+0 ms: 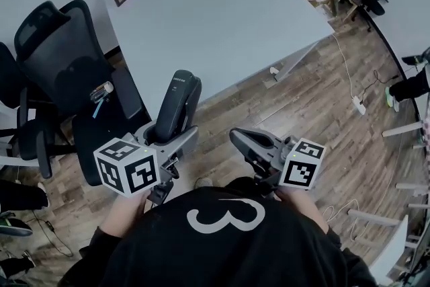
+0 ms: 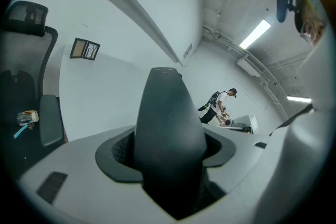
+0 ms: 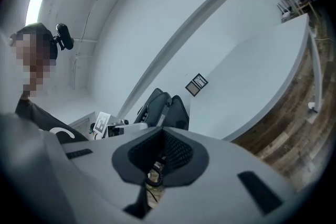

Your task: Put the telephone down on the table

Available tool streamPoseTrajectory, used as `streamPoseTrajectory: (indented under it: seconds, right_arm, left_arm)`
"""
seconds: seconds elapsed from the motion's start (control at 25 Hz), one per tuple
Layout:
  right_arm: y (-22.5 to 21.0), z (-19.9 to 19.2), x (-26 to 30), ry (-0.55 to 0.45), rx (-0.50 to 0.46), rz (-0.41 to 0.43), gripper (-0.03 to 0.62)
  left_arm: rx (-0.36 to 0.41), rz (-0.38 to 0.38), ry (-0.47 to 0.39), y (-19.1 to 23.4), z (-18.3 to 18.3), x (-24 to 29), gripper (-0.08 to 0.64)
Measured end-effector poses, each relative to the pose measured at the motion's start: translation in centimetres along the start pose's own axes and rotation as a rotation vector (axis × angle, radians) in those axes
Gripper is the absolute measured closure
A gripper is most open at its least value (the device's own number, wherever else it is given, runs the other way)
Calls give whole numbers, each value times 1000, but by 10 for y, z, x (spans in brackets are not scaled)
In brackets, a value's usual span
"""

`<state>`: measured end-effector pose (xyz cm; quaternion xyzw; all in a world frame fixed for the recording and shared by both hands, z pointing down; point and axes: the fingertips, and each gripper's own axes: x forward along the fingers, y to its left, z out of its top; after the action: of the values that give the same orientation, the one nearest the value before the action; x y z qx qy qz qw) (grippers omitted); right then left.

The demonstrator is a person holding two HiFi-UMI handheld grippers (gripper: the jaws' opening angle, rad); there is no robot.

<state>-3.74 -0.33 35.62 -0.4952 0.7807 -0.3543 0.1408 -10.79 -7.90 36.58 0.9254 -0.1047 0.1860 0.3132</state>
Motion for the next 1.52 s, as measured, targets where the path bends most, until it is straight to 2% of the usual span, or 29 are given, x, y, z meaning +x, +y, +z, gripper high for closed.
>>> streamPoseTrajectory:
  seconds: [0.28, 0.72, 0.88, 1.24, 1.52]
  right_arm:
    - [-47, 28, 19, 25, 31, 48, 588]
    - [-113, 134, 77, 169, -11, 216, 588]
    - [-134, 161, 94, 224, -24, 262, 588]
    - [-161, 190, 127, 316, -43, 336, 588]
    - [-176, 194, 144, 370, -44, 358, 588]
  left_arm:
    - [-21, 66, -12, 27, 24, 33, 264]
    - [-101, 226, -117, 60, 103, 90, 264]
    - [-128, 270, -150, 70, 125, 111, 264]
    - [-178, 366, -204, 98, 148, 129, 264]
    - [-217, 419, -229, 117, 147, 134, 264]
